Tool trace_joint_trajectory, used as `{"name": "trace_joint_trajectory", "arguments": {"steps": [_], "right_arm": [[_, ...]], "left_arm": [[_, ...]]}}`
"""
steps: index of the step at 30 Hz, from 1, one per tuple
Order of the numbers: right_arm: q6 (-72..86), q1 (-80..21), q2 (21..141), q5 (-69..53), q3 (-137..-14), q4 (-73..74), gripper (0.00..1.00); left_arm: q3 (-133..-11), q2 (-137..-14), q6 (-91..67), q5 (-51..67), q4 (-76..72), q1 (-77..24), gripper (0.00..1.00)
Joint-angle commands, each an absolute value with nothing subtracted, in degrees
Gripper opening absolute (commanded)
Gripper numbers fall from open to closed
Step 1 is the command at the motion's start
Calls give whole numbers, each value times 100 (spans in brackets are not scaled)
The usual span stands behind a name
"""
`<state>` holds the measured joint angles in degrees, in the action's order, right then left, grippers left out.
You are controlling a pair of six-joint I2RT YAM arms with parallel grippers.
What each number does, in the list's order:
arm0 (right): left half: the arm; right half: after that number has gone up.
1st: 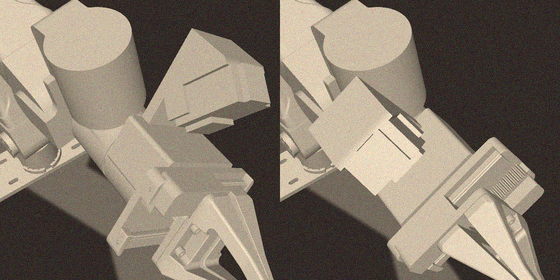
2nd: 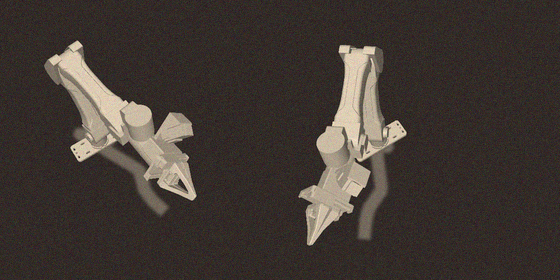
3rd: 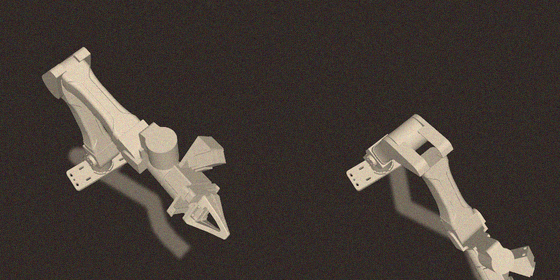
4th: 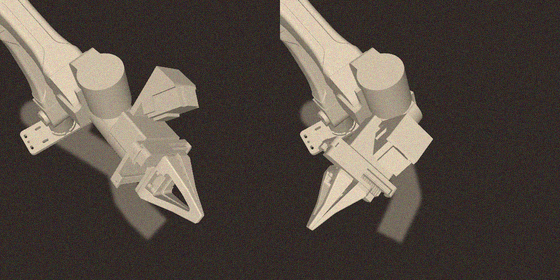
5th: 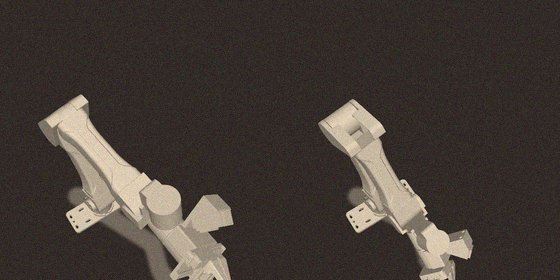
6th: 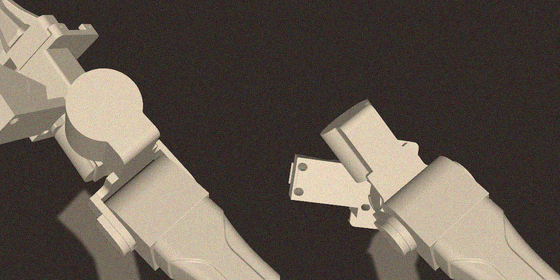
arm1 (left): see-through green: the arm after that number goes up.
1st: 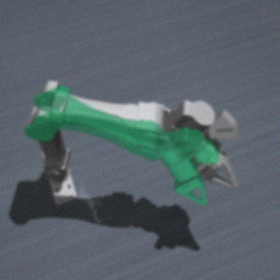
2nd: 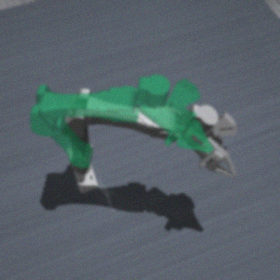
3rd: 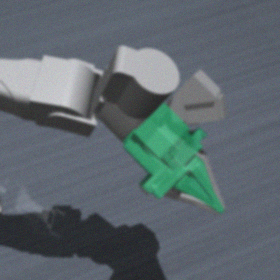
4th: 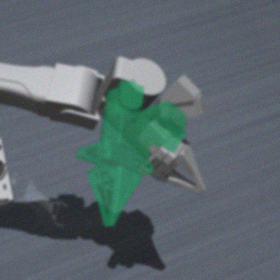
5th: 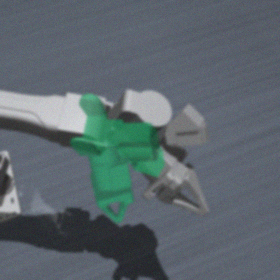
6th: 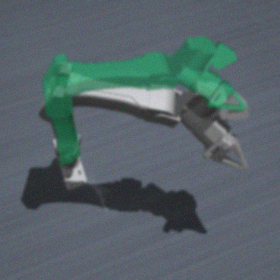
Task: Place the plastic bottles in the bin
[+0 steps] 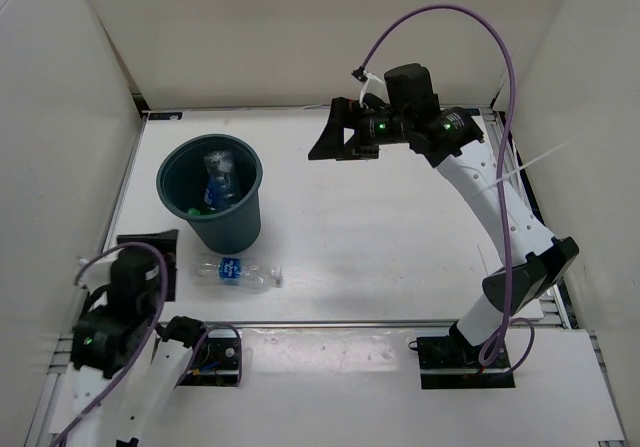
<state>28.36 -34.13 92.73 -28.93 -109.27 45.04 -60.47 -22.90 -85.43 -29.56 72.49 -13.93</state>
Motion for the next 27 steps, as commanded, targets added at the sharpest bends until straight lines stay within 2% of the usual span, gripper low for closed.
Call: {"name": "trace_joint_trajectory", "arguments": {"steps": [1,9,15,27], "right_arm": [[2813,-3401,9088,-3032,-10934,4377,100],[2760,-3349,8974,-3085,-10881,4377,100],[2707,-3243,8851,-3138,-10706,4377,100],[2707,-2971,8745,-3190,-10547,4377,100]], "left_arm": [[-4821,-2269,-10343,-1979,7455,-1450,100],[-2533,-1846,-11065,-1037,5347,-1556,100],[-1978,-2196,-10767,-1257,4387,-1556,100],[-1389,-3146,-10564,-423,3762,-1494,100]]}}
